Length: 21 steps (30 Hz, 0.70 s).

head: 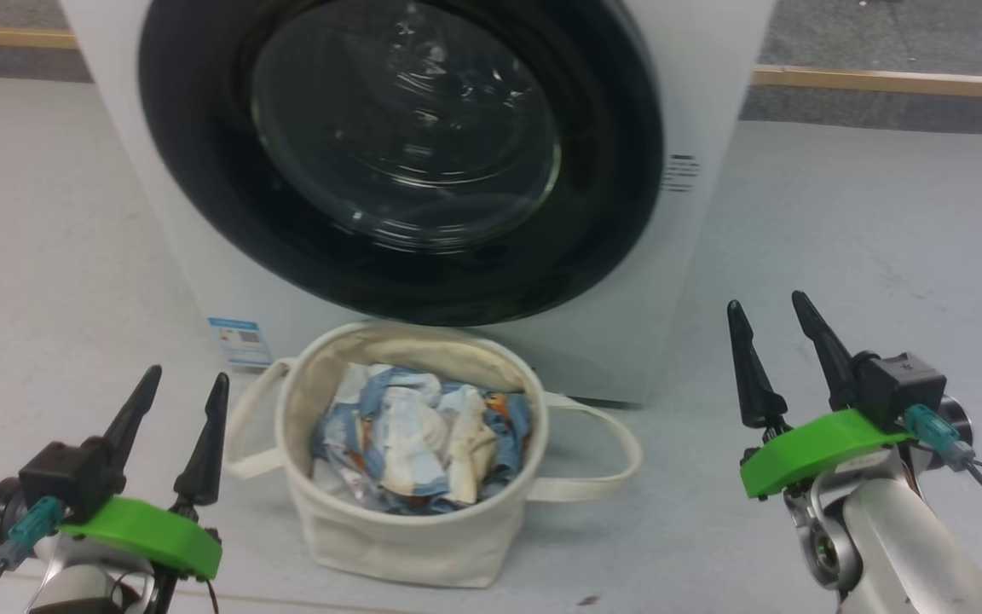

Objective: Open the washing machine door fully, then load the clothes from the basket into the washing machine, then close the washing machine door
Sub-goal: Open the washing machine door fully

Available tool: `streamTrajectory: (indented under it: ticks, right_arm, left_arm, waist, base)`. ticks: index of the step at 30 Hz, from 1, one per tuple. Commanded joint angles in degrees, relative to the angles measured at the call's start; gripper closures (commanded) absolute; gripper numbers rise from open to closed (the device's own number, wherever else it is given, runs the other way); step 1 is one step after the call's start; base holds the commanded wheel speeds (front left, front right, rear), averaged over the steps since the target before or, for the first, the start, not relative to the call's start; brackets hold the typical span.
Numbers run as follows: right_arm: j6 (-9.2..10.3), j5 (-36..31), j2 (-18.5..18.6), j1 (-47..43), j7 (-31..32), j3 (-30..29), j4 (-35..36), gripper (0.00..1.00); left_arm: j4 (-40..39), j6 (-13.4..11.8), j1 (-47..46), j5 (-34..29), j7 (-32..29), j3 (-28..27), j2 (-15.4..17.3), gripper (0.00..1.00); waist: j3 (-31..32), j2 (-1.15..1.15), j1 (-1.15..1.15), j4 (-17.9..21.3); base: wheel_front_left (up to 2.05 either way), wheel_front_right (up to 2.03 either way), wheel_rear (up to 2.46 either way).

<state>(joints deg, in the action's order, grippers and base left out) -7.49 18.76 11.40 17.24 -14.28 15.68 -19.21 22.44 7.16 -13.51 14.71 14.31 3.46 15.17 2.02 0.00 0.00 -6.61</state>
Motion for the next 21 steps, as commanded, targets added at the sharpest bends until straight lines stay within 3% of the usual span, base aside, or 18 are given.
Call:
streamTrajectory:
  ticks: [1, 12, 21]
  right_arm:
    - [0.00, 0.45, 0.20, 1.84, -0.72, 0.80, 1.60, 0.00]
    - [0.00, 0.59, 0.09, 1.72, -0.72, 0.82, 1.45, 0.00]
    - [0.00, 0.69, 0.13, 1.62, -0.72, 0.99, 1.41, 0.00]
  left_arm:
    - [-1.88, 0.32, -3.26, -0.26, 0.69, -1.90, 1.89, 0.00]
    - [-1.59, 0.33, -3.14, 1.87, 0.69, -0.20, 2.13, 0.00]
    - [-1.77, 0.33, -2.95, 2.07, 0.69, 0.22, 2.36, 0.00]
  waist:
    - [0.00, 0.00, 0.00, 0.08]
    - [0.09, 0.00, 0.00, 0.60]
    - [0.23, 0.00, 0.00, 0.51]
  base:
    - [1.13, 1.32, -2.46]
    - [1.09, 1.22, -2.32]
    - [0.52, 0.52, -1.05]
